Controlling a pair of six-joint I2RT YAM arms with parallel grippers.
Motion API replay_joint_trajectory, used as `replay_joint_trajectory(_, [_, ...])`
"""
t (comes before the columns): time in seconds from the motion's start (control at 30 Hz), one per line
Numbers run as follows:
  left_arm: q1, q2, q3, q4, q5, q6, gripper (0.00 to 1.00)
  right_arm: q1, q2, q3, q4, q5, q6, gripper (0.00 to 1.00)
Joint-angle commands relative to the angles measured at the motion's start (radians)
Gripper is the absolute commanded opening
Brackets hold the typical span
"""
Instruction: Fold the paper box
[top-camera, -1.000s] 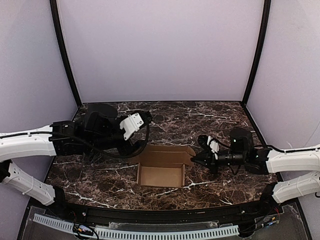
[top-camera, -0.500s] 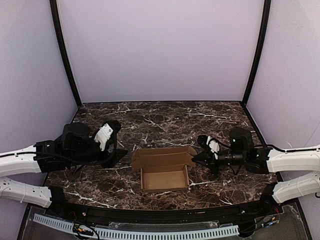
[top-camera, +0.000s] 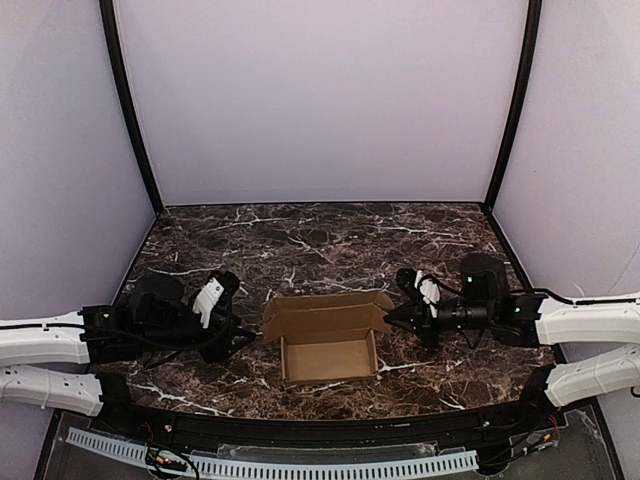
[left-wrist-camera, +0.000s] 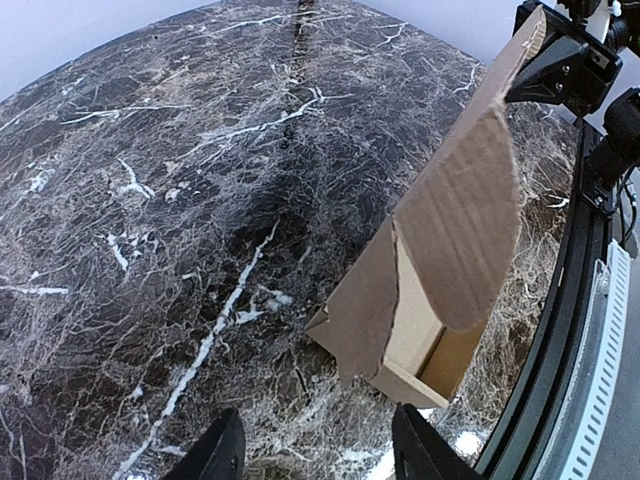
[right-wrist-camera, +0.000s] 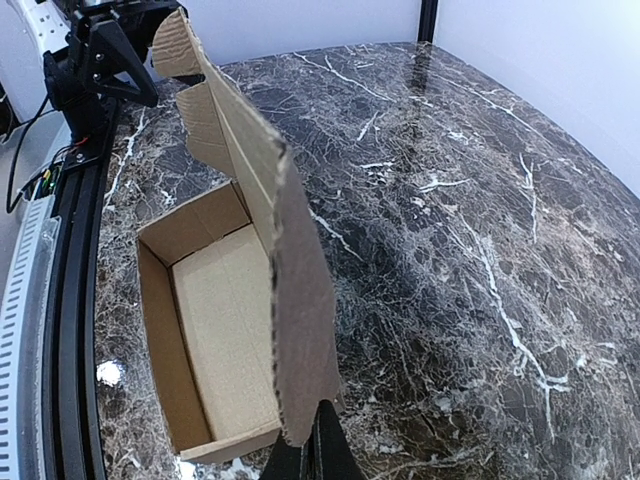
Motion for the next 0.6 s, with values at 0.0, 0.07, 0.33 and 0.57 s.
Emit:
replay_joint_trajectory(0.0, [0.021,0.047,-0.025,0.138,0.117,-0.024,0.50,0.003,-0.015,0.032,0.015,-0.025,0.015,0.00])
replay_joint_trajectory(0.07, [0.027,0.067,-0.024,0.168,0.139,-0.016,0.48,0.003,-0.008,0.033,0.021,-0.032,0.018,0.00])
replay_joint_trajectory(0.33, [0.044,0.146,0.000,0.235,0.217,0.008,0.37,0.003,0.018,0.041,0.037,-0.045,0.021,0.00])
replay_joint_trajectory(0.57, [0.045,0.171,0.011,0.208,0.208,0.033,0.22,0.003,0.037,0.039,0.053,-0.046,0.029,0.00])
